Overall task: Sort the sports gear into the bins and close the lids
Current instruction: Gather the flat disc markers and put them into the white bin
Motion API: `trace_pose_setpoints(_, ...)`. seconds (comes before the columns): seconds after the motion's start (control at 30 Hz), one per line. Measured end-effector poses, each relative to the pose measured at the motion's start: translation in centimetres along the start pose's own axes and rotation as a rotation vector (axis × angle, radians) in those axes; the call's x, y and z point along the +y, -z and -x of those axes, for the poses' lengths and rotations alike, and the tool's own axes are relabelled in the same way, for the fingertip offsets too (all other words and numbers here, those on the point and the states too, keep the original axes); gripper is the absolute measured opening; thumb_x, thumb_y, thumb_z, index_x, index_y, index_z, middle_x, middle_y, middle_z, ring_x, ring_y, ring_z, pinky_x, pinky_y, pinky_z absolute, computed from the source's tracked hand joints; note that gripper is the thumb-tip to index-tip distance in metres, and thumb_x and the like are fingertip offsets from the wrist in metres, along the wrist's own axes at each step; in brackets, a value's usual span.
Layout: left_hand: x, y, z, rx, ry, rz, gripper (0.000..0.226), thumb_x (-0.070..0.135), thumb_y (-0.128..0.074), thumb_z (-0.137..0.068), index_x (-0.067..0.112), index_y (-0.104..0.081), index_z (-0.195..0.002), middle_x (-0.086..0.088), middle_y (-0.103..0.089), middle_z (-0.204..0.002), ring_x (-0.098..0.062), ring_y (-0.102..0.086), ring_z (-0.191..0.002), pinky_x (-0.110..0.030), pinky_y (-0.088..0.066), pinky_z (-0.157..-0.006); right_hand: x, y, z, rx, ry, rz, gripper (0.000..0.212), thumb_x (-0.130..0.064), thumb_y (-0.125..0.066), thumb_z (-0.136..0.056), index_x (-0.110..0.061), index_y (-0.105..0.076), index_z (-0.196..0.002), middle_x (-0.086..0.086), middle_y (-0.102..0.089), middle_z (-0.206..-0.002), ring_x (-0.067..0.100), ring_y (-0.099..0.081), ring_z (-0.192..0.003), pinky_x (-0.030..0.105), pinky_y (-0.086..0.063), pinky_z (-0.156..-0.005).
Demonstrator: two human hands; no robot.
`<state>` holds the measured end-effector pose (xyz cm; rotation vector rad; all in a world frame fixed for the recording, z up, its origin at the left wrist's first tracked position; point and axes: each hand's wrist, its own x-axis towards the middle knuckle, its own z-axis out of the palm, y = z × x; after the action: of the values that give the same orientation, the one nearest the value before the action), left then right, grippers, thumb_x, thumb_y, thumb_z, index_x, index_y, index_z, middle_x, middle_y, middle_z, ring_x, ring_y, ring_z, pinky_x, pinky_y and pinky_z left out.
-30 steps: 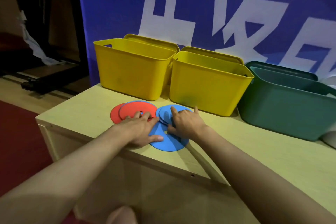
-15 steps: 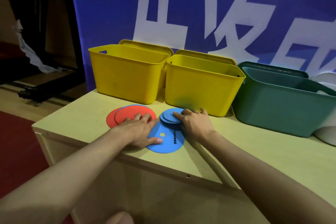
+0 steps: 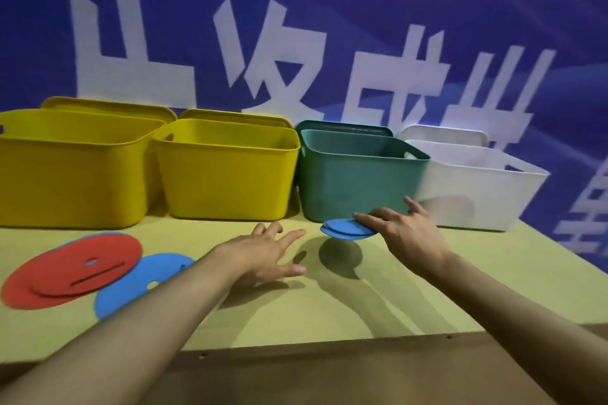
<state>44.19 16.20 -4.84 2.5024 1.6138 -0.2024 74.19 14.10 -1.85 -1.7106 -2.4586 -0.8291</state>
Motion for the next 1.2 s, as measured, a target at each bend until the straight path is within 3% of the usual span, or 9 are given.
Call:
trace_pose_setpoints(0.37,9.5,0.9,-9.7,-0.117,-0.073,-0.059,0.112,0.068,-0.080,-0.071,0.056,-0.008,-0.156,0.001,-0.038,-0.156,-0.027,-0.043,-0.138,-0.048,-0.048,-0.106,13.2,1.1,5.3,0.141,-0.324,0.079,0.062,-0.006,-0.053,-0.093,-0.034,-0.048,-0.148,0.001,-0.069,-0.125,0.029,-0.073,-0.093,0.055,-0.037,-0.112)
trace_pose_setpoints(0.43,10.2,1.2,-11.0,-0.148,-0.045,-0.099,0.115,0.065,-0.085,-0.067,0.052,-0.014,-0.157,-0.001,-0.034,-0.160,-0.030,-0.042,-0.140,-0.046,-0.048,-0.106,16.1,2.3,3.8,0.237,-0.351,0.141,0.056,-0.007,-0.051,-0.093,-0.029,-0.052,-0.144,0.005,-0.070,-0.122,0.033,-0.072,-0.087,0.057,-0.036,-0.110)
trace_pose_setpoints(0.53,10.2,1.5,-12.2,-0.214,-0.015,-0.139,0.117,0.065,-0.085,-0.065,0.052,-0.015,-0.157,0.000,-0.004,-0.171,-0.038,-0.016,-0.154,-0.055,-0.033,-0.118,19.8,3.7,0.0,0.312,-0.378,0.207,0.045,-0.010,-0.043,-0.101,-0.026,-0.053,-0.142,0.011,-0.069,-0.121,0.036,-0.071,-0.083,0.058,-0.035,-0.109)
trace_pose_setpoints(0.7,9.6,1.2,-13.2,-0.259,-0.020,-0.118,0.122,0.066,-0.087,-0.061,0.054,-0.012,-0.156,0.004,0.002,-0.171,-0.038,-0.006,-0.156,-0.057,-0.030,-0.119,23.3,1.6,-6.2,0.101,-0.474,0.193,0.040,-0.020,-0.052,-0.104,-0.026,-0.051,-0.144,0.015,-0.063,-0.122,0.040,-0.066,-0.095,0.067,-0.033,-0.110)
trace_pose_setpoints(0.77,9.5,1.2,-13.6,-0.269,-0.022,-0.119,0.123,0.066,-0.088,-0.059,0.054,-0.012,-0.156,0.004,-0.001,-0.169,-0.038,-0.009,-0.155,-0.057,-0.033,-0.118,22.8,-0.1,-7.4,-0.075,-0.543,0.075,0.046,-0.035,-0.052,-0.105,-0.033,-0.043,-0.150,0.015,-0.057,-0.133,0.042,-0.063,-0.112,0.077,-0.028,-0.108)
trace_pose_setpoints(0.83,9.4,1.1,-13.8,-0.275,-0.031,-0.120,0.123,0.065,-0.089,-0.059,0.053,-0.013,-0.155,0.003,-0.003,-0.168,-0.039,-0.010,-0.154,-0.058,-0.033,-0.117,20.6,-1.5,-7.6,-0.022,-0.525,-0.005,0.047,-0.040,-0.054,-0.104,-0.035,-0.045,-0.150,0.011,-0.059,-0.140,0.038,-0.063,-0.118,0.073,-0.034,-0.107)
trace_pose_setpoints(0.97,9.4,1.1,-13.4,-0.231,-0.063,-0.107,0.113,0.064,-0.088,-0.062,0.052,-0.022,-0.153,0.001,-0.007,-0.168,-0.040,-0.013,-0.153,-0.058,-0.034,-0.116,14.0,-1.6,-5.2,0.221,-0.314,-0.033,0.025,-0.027,-0.055,-0.098,-0.030,-0.071,-0.117,0.001,-0.074,-0.111,0.026,-0.071,-0.085,0.048,-0.051,-0.091)
trace_pose_setpoints(1.1,9.3,1.4,-12.2,-0.169,-0.089,-0.061,0.103,0.067,-0.084,-0.065,0.048,-0.033,-0.153,-0.003,-0.031,-0.159,-0.033,-0.037,-0.141,-0.052,-0.043,-0.111,9.1,-1.5,-2.9,0.108,-0.247,-0.097,0.019,-0.033,-0.052,-0.101,-0.027,-0.070,-0.101,-0.004,-0.073,-0.087,0.020,-0.066,-0.066,0.035,-0.053,-0.080)
trace_pose_setpoints(1.2,7.7,0.9,-9.7,-0.073,-0.118,0.007,0.090,0.066,-0.081,-0.071,0.042,-0.044,-0.149,0.004,-0.049,-0.143,-0.021,-0.049,-0.125,-0.042,-0.049,-0.103,5.8,-1.1,-2.6,0.067,-0.221,-0.154,0.019,-0.034,-0.052,-0.101,-0.027,-0.070,-0.102,-0.003,-0.074,-0.088,0.022,-0.067,-0.068,0.035,-0.056,-0.076)
